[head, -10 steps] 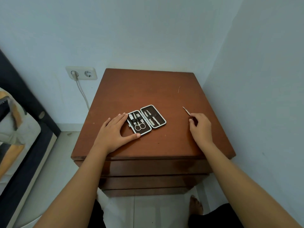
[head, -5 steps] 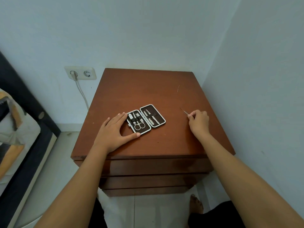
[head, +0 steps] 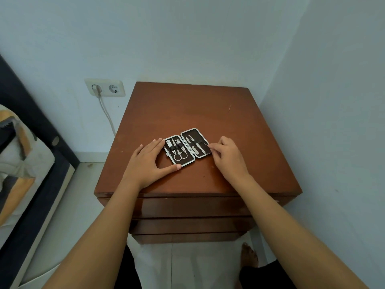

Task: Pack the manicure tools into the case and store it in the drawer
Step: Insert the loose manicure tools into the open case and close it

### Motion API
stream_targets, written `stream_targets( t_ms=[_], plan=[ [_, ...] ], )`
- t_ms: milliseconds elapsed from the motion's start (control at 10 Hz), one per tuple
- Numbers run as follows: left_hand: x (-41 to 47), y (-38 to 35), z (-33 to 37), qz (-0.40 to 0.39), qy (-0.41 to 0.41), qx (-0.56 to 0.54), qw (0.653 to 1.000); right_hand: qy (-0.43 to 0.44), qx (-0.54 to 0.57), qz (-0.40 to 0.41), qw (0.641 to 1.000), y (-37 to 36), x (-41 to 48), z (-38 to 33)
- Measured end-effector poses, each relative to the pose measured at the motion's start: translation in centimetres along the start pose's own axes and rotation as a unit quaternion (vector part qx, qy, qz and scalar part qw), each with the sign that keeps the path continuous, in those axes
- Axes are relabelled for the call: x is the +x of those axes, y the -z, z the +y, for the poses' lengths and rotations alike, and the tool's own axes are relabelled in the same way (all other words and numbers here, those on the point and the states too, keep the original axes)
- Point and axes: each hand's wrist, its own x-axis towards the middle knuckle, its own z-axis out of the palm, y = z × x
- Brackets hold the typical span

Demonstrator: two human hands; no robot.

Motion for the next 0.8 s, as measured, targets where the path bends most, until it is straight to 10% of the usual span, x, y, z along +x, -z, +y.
stream_targets(
  t_ms=[800],
  plan=[
    [0.1, -0.3, -0.2, -0.003, 0.002, 0.012, 1.0, 0.004, -0.122, -0.185, 0.975, 0.4, 0.8, 0.6]
  ],
)
